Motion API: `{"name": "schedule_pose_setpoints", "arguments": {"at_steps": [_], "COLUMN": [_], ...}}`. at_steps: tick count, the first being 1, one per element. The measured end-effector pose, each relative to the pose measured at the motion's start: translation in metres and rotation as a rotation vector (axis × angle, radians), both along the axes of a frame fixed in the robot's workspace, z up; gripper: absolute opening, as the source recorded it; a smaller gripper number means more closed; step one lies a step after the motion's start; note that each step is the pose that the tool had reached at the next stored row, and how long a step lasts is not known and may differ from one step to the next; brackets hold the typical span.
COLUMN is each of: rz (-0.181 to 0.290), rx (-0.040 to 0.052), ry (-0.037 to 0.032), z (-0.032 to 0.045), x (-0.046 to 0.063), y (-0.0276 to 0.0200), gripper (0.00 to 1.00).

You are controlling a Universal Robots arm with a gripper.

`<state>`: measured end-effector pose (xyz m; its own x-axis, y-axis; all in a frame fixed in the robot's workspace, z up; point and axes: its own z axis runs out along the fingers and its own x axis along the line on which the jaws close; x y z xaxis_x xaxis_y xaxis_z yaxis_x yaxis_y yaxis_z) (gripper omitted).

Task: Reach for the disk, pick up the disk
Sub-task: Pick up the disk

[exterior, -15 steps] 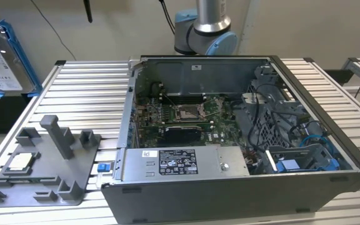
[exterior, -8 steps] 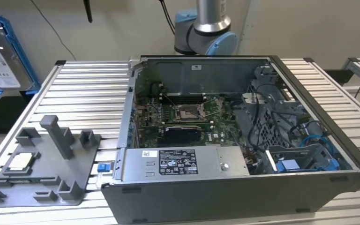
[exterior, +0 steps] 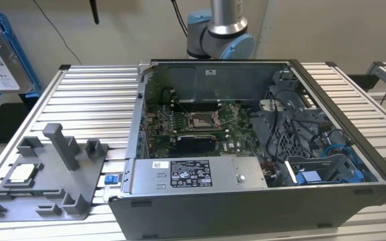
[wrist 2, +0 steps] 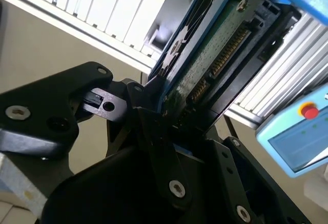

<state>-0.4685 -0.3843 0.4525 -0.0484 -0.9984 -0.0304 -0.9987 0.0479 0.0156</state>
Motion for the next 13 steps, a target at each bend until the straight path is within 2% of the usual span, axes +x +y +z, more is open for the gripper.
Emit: {"name": "schedule_pose_setpoints", "arguments": {"at_steps": [8, 13], "rz": [0.001, 0.001], "rx": [0.0000, 0.0000], "ry": [0.0001, -0.0001], "z": [0.0147, 0.0200], "x": [0.000, 0.000], "y": [0.0000, 0.0000], "gripper": [0.00, 0.00]}}
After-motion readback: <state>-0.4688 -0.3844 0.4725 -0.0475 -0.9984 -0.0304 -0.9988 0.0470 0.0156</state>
